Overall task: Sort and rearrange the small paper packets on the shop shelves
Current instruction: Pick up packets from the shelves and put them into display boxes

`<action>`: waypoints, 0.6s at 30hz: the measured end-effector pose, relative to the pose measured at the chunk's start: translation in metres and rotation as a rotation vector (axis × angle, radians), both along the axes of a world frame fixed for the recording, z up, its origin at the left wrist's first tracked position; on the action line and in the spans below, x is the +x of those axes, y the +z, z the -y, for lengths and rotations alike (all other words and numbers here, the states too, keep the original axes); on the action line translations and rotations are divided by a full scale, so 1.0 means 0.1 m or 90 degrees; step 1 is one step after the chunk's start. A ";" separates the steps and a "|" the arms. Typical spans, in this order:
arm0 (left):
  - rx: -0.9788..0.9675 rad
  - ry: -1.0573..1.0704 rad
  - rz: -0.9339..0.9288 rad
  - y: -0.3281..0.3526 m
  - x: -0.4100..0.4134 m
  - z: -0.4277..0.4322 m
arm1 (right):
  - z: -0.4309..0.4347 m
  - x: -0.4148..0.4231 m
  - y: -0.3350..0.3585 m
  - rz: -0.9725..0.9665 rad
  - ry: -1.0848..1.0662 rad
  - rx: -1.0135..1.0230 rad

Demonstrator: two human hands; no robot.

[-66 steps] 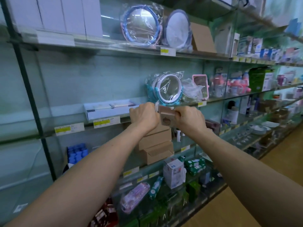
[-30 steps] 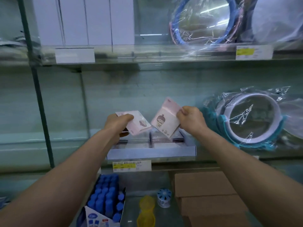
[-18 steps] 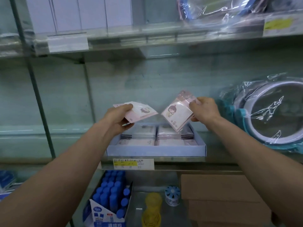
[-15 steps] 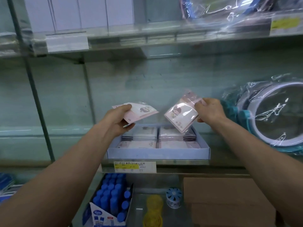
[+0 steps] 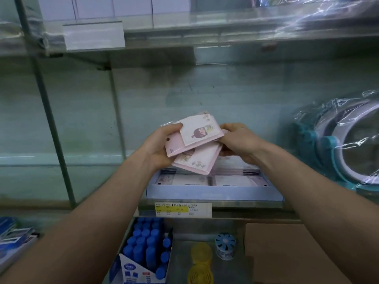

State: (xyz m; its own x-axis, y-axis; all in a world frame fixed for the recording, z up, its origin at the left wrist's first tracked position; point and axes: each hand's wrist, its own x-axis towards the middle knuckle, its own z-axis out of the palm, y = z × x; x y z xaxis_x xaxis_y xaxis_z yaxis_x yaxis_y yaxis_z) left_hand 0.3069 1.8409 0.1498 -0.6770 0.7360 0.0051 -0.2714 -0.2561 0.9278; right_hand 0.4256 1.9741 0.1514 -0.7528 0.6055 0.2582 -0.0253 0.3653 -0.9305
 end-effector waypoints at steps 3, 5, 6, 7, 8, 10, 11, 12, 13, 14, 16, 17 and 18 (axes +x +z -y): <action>-0.034 0.010 0.017 0.01 0.00 0.01 | 0.11 -0.12 0.03 -0.068 0.012 -0.145; -0.021 0.041 0.037 0.04 -0.02 0.02 | 0.14 -0.08 0.03 -0.051 0.072 -0.204; -0.011 0.057 0.045 0.05 -0.03 0.03 | 0.15 -0.04 0.01 -0.018 0.117 -0.215; -0.003 0.071 0.052 0.06 -0.04 0.04 | 0.16 0.01 0.00 0.017 0.161 -0.219; 0.003 0.080 0.061 0.07 -0.05 0.06 | 0.17 0.04 -0.01 0.042 0.196 -0.214; 0.004 0.082 0.069 0.07 -0.04 0.10 | 0.17 0.07 0.00 0.059 0.192 -0.185; 0.002 0.082 0.068 0.07 -0.03 0.12 | 0.15 0.07 0.02 0.063 0.159 -0.154; 0.002 0.084 0.067 0.08 -0.03 0.14 | 0.11 0.07 0.05 0.071 0.125 -0.115; 0.004 0.092 0.066 0.09 -0.03 0.16 | 0.08 0.08 0.08 0.086 0.102 -0.074; 0.008 0.103 0.066 0.10 -0.04 0.19 | 0.05 0.09 0.09 0.111 0.089 -0.036; 0.019 0.124 0.073 0.12 -0.09 0.24 | 0.03 0.11 0.08 0.185 0.088 0.033; 0.023 0.127 0.077 0.13 -0.11 0.26 | 0.04 0.10 0.05 0.224 0.096 0.060; 0.024 0.127 0.077 0.13 -0.11 0.28 | 0.06 0.07 0.02 0.255 0.108 0.073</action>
